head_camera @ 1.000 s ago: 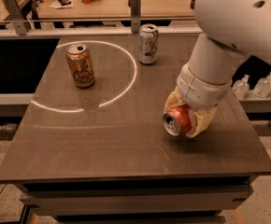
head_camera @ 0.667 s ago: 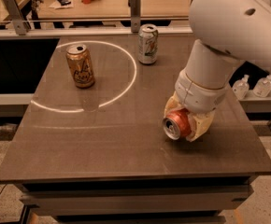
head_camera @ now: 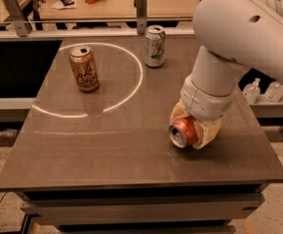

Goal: Knock coke can over

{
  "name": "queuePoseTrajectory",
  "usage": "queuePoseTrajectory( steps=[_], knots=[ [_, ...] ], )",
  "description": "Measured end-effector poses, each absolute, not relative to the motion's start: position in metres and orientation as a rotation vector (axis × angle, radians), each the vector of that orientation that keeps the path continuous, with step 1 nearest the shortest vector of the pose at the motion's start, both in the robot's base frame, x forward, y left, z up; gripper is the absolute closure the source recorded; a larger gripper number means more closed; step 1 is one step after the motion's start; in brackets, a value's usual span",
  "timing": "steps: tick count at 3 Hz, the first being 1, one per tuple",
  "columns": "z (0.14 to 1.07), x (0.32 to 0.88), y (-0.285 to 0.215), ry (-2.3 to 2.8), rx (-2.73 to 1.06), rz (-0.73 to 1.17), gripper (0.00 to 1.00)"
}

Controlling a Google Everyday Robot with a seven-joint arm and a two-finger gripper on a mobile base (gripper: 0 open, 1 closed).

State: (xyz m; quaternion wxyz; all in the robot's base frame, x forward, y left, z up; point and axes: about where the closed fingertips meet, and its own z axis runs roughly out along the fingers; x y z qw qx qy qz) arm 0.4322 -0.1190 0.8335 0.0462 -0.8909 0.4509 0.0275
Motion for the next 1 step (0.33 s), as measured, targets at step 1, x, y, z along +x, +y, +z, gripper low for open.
queuePoseTrajectory(
  steps=[1],
  knots=[
    [0.8336, 0.4329, -0.1181, 1.374, -2.716, 0.077, 0.59]
  ],
)
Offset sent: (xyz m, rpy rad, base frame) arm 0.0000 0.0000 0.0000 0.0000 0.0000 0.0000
